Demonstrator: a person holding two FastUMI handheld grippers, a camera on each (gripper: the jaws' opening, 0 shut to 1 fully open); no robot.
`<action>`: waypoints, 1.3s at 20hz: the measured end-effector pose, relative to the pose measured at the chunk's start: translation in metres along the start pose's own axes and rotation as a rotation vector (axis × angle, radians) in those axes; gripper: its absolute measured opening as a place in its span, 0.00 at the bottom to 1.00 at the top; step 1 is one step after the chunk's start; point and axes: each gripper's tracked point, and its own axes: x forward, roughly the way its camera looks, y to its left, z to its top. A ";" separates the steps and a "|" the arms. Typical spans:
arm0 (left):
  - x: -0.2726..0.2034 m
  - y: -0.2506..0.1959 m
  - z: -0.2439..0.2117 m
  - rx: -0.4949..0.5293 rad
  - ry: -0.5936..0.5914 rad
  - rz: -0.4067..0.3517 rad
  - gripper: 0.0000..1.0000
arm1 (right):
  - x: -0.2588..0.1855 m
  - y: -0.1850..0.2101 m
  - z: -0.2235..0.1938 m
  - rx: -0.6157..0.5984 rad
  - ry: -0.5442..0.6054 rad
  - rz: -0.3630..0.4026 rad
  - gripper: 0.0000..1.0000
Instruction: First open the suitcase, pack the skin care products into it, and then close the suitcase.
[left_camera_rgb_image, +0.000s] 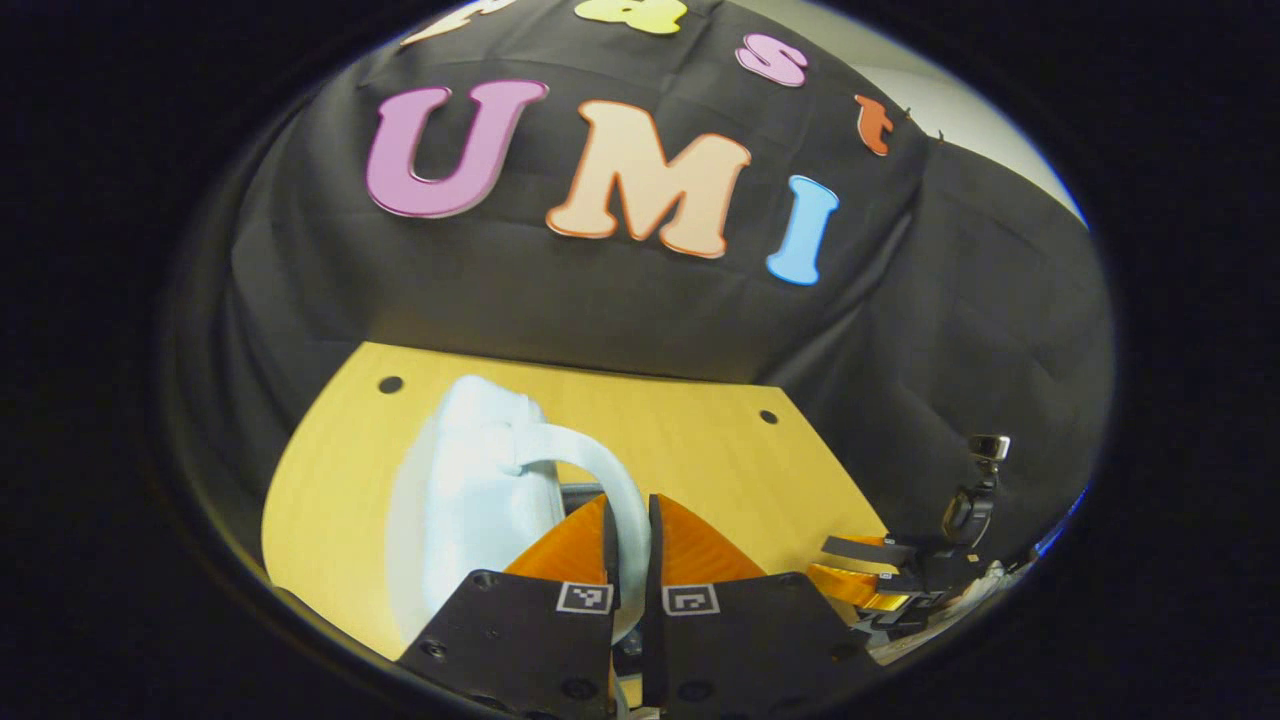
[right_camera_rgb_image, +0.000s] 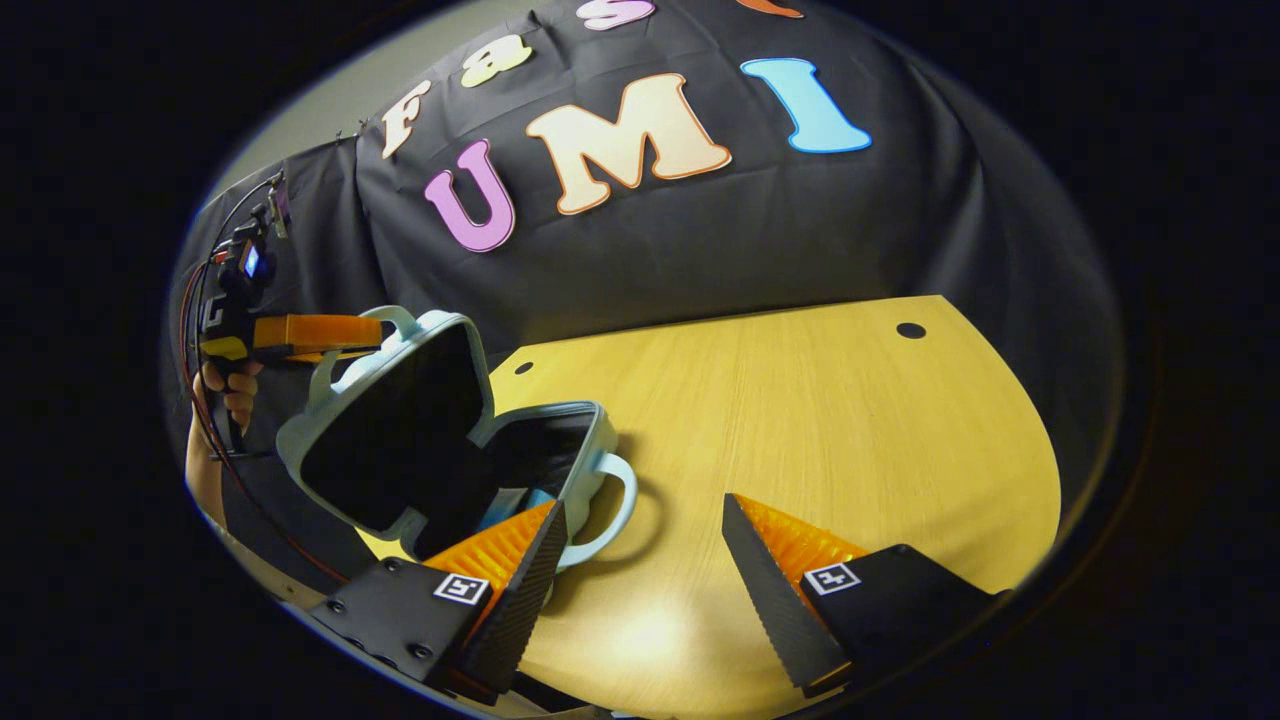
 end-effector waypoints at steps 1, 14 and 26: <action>0.009 -0.010 -0.008 0.003 0.023 -0.023 0.04 | -0.003 -0.006 -0.001 0.004 -0.001 -0.008 0.98; 0.081 -0.045 -0.118 0.100 0.301 0.013 0.11 | -0.043 -0.066 -0.003 0.035 -0.015 -0.065 0.98; -0.022 -0.040 -0.007 0.239 -0.294 0.426 0.93 | -0.113 -0.028 0.175 -0.214 -0.540 -0.083 0.98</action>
